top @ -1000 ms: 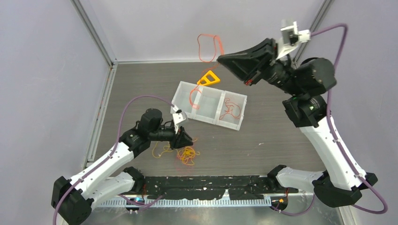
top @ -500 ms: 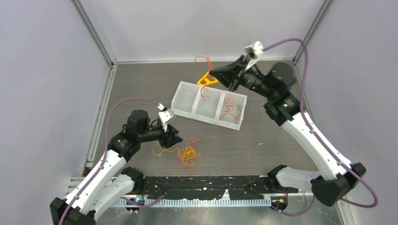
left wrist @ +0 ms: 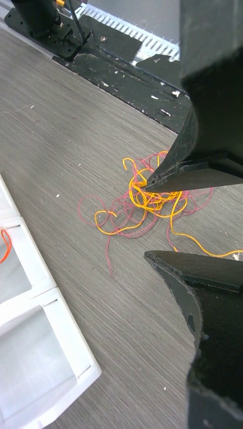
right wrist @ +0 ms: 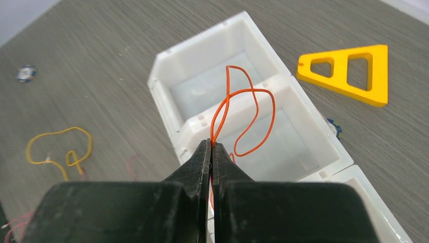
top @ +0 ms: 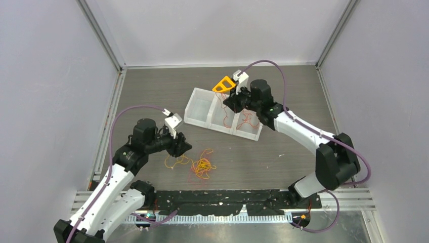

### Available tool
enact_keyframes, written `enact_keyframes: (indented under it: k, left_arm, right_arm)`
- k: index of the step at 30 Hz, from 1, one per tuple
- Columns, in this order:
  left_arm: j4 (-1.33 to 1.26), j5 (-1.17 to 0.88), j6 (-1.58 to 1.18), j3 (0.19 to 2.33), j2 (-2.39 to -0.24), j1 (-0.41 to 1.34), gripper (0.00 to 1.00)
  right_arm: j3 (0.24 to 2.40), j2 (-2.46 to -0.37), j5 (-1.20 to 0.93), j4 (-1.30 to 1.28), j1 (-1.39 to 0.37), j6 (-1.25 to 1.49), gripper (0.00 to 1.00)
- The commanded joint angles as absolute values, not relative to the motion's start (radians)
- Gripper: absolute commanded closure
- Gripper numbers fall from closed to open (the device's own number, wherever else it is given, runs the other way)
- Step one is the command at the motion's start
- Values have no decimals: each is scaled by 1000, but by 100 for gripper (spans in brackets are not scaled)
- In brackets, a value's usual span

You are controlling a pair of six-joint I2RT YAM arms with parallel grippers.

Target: Untangle the cables

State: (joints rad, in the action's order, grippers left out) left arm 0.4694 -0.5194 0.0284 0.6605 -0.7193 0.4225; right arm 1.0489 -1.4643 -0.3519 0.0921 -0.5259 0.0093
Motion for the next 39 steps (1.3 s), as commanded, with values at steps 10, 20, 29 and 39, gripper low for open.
enact_keyframes:
  k: [10, 20, 29, 39]
  left_arm:
    - [485, -447, 15, 700, -699, 396, 53]
    - [577, -469, 47, 712, -695, 358, 52]
    - [540, -540, 52, 698, -680, 358, 53]
    - [511, -564, 30, 714, -717, 357, 53]
  right_arm:
    - [1176, -1784, -203, 174, -555, 80, 95]
    - [1240, -1826, -264, 140, -550, 101, 95]
    - [1171, -1381, -404, -81, -439, 47, 94]
    - [987, -1270, -383, -168, -342, -24, 95]
